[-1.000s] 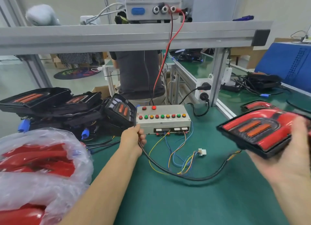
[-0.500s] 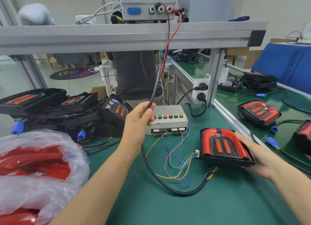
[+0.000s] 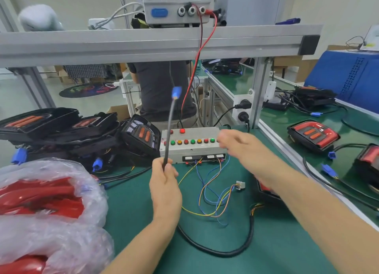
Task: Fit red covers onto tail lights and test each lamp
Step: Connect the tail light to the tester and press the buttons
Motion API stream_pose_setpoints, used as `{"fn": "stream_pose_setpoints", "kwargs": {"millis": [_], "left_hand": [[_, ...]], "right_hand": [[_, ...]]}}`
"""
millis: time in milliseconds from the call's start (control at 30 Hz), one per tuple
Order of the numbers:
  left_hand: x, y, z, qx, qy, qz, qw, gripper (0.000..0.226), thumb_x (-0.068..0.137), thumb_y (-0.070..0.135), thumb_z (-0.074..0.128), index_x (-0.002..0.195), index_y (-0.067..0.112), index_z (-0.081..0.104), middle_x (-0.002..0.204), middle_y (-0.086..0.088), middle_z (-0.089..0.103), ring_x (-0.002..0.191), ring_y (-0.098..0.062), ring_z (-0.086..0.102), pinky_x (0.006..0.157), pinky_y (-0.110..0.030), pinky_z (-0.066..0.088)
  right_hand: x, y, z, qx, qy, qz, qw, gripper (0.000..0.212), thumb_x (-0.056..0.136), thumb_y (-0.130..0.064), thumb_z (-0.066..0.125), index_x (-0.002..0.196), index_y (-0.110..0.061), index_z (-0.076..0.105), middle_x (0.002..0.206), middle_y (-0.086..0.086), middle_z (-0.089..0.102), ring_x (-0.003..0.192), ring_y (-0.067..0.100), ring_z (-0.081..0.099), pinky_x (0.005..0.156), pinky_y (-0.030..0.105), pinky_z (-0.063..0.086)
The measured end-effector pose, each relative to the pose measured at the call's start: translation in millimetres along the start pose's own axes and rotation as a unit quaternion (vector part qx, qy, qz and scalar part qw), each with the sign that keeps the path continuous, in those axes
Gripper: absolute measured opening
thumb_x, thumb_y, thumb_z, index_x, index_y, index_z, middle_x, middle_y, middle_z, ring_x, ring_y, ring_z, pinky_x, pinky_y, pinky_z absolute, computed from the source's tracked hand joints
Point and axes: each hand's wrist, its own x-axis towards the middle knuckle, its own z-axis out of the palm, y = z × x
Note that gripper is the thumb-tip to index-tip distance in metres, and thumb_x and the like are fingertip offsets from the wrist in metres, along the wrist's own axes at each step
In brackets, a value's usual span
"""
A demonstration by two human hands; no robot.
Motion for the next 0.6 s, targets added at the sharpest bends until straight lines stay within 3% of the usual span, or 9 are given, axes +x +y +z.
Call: {"fn": "stream_pose_setpoints", "kwargs": {"millis": [100,167,200,267,333,400,467,533,600], "left_hand": [[-16.4,-0.1,3.2,0.031,-0.029,0.048,0.998,0.024,0.1,0.009,0.038,0.087,0.028,0.046,0.069,0.008,0.054,0.06,-0.004,0.045,0.061,-0.02,0.04],[-22.2,-1.4,3.1,0.067,-0.06,0.085,0.992,0.026,0.1,0.009,0.039,0.088,0.031,0.045,0.074,0.009,0.055,0.071,-0.015,0.05,0.07,-0.032,0.042],[-24.0,-2.5,2.4,0.081,-0.074,0.106,0.988,0.025,0.1,0.01,0.039,0.091,0.033,0.045,0.076,0.01,0.055,0.075,-0.02,0.05,0.072,-0.035,0.042],[-24.6,-3.3,-0.2,0.093,-0.094,0.154,0.979,0.02,0.1,0.014,0.04,0.099,0.03,0.051,0.081,0.011,0.057,0.08,-0.022,0.05,0.075,-0.029,0.041],[-19.8,0.6,-4.7,0.115,-0.108,0.206,0.966,0.02,0.096,0.019,0.042,0.104,0.018,0.06,0.085,0.008,0.06,0.081,-0.019,0.05,0.076,-0.026,0.04],[-5.2,2.4,-9.3,0.188,-0.137,0.264,0.936,0.025,0.094,0.023,0.045,0.101,0.01,0.065,0.088,0.0,0.062,0.082,-0.022,0.052,0.076,-0.037,0.042],[13.6,4.3,-14.7,0.314,-0.18,0.274,0.891,0.029,0.097,0.032,0.047,0.098,0.011,0.067,0.091,-0.002,0.059,0.086,-0.026,0.053,0.075,-0.043,0.043],[28.6,6.7,-18.2,0.389,-0.206,0.21,0.873,0.029,0.096,0.041,0.049,0.096,0.018,0.066,0.091,0.003,0.052,0.089,-0.023,0.054,0.074,-0.035,0.042],[35.8,9.8,-16.9,0.397,-0.202,0.183,0.876,0.023,0.092,0.042,0.055,0.093,0.022,0.067,0.085,0.008,0.048,0.084,-0.019,0.055,0.07,-0.03,0.039]], "right_hand": [[14.1,-23.8,30.1,0.056,-0.073,0.021,0.996,0.053,0.098,-0.051,0.041,0.141,-0.02,0.04,0.143,-0.003,0.048,0.132,0.015,0.044,0.116,0.042,0.03],[20.6,-39.7,41.0,0.126,-0.062,-0.007,0.99,0.064,0.1,-0.05,0.039,0.152,-0.019,0.022,0.147,0.003,0.044,0.131,0.018,0.046,0.115,0.044,0.032],[22.5,-47.3,43.2,0.18,-0.052,-0.03,0.982,0.059,0.101,-0.046,0.038,0.151,-0.018,0.023,0.137,0.004,0.053,0.123,0.018,0.053,0.112,0.042,0.037],[21.6,-57.4,43.5,0.284,-0.035,-0.08,0.955,0.036,0.104,-0.034,0.036,0.138,-0.02,0.037,0.099,0.001,0.064,0.096,0.017,0.063,0.098,0.036,0.05],[13.1,-58.4,40.1,0.333,-0.036,-0.131,0.933,0.025,0.106,-0.027,0.034,0.125,-0.02,0.049,0.073,-0.002,0.053,0.069,0.013,0.057,0.073,0.027,0.054],[1.2,-50.7,32.3,0.344,-0.039,-0.167,0.923,0.025,0.105,-0.024,0.035,0.117,-0.019,0.056,0.065,-0.004,0.043,0.058,0.011,0.042,0.057,0.02,0.042],[-8.4,-38.5,17.6,0.352,-0.015,-0.179,0.919,0.028,0.104,-0.027,0.036,0.118,-0.02,0.058,0.06,-0.005,0.041,0.055,0.012,0.035,0.053,0.02,0.034],[-17.6,-21.7,-1.3,0.371,0.011,-0.159,0.915,0.039,0.1,-0.04,0.036,0.123,-0.02,0.058,0.058,-0.006,0.035,0.053,0.013,0.031,0.053,0.022,0.033],[-28.3,-0.9,-16.5,0.353,0.016,-0.141,0.925,0.058,0.092,-0.06,0.029,0.12,-0.023,0.064,0.059,-0.007,0.029,0.055,0.014,0.026,0.056,0.024,0.033]]}}
